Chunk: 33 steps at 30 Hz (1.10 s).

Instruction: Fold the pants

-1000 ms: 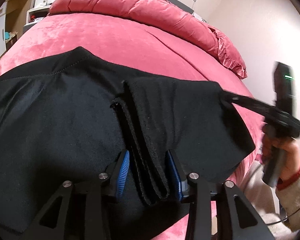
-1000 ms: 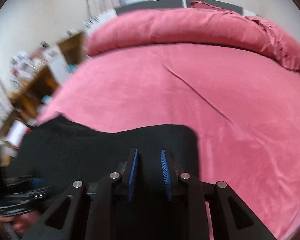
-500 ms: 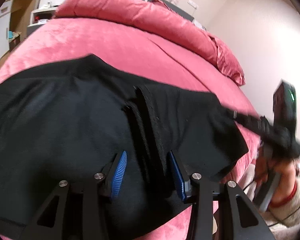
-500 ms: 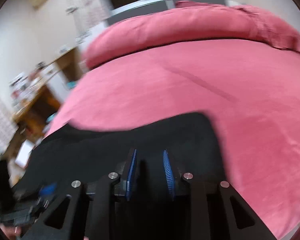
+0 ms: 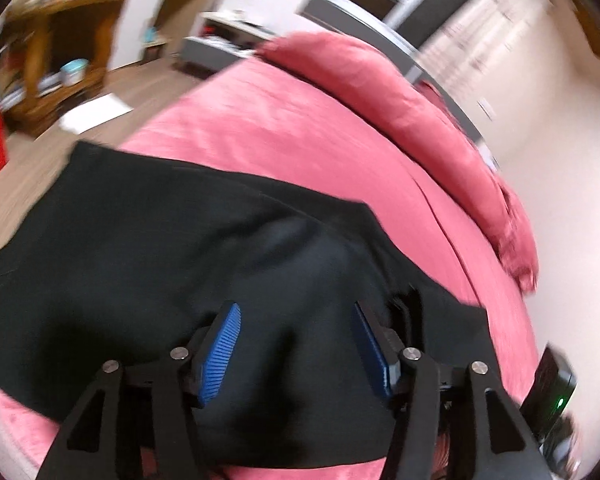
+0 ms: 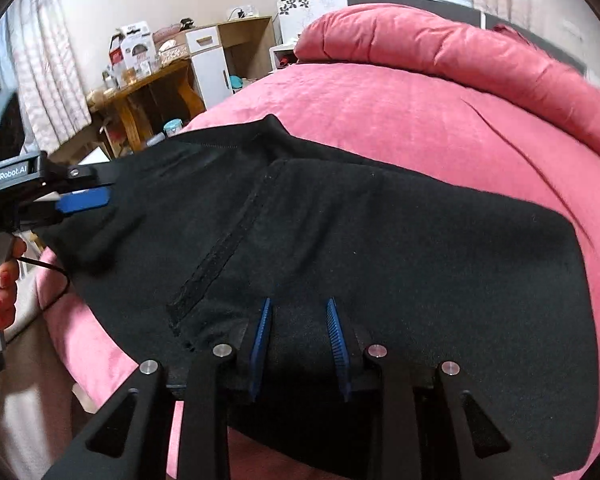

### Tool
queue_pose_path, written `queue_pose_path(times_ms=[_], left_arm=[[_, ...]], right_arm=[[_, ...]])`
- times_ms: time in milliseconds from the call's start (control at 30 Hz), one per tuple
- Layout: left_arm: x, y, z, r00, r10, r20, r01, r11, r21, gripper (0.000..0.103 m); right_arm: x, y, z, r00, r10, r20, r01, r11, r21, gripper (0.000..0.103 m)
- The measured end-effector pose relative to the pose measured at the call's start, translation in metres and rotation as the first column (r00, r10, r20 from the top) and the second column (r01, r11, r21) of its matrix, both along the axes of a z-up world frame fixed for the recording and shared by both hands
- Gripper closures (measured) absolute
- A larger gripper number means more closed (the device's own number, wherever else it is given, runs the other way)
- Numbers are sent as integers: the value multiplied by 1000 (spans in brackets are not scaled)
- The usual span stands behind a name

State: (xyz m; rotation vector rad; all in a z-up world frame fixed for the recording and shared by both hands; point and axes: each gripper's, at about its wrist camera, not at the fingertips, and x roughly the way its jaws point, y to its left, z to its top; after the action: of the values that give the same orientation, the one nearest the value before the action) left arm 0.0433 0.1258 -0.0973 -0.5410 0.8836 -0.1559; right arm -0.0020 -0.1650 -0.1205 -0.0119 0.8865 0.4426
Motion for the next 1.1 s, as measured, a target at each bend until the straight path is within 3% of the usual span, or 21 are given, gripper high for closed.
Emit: queue_pose_path(times_ms=[100,267,333,533,767,833,933,1100], left_arm=[[-9,29,1,996,91,-15,-91,996,-18,40],[-33,60,3,997,74,-12,-74,995,-74,40],[-46,72,2,989,147,-28,-149,987,-67,40],[-73,114,-15,909,377,-177,-406,898,-168,39],[-93,125,-20,833,517,-199,-544,831,-115,39],[-96,129,-20,821,532,-206,-561,819,-121,39],[-87,131,-36,829,494,-263,-546,815,-191,39],[-68,131,-35,870,452,-198,-487,848,-206,38]], right_arm=[[-3,-6,0,1000,-9,-2,9,999,37,73],[-2,-12,-2,1000,-8,-2,8,997,71,72],[-1,-13,-3,1000,-8,-4,8,997,83,72],[-1,-16,-3,1000,-7,-8,8,995,100,72],[-2,-16,-2,1000,-8,-8,8,995,103,72],[-2,-16,-2,1000,-7,-8,8,995,104,72],[-2,-16,-2,1000,-8,-8,9,994,104,72],[-1,-16,-2,1000,-7,-8,8,994,105,72]])
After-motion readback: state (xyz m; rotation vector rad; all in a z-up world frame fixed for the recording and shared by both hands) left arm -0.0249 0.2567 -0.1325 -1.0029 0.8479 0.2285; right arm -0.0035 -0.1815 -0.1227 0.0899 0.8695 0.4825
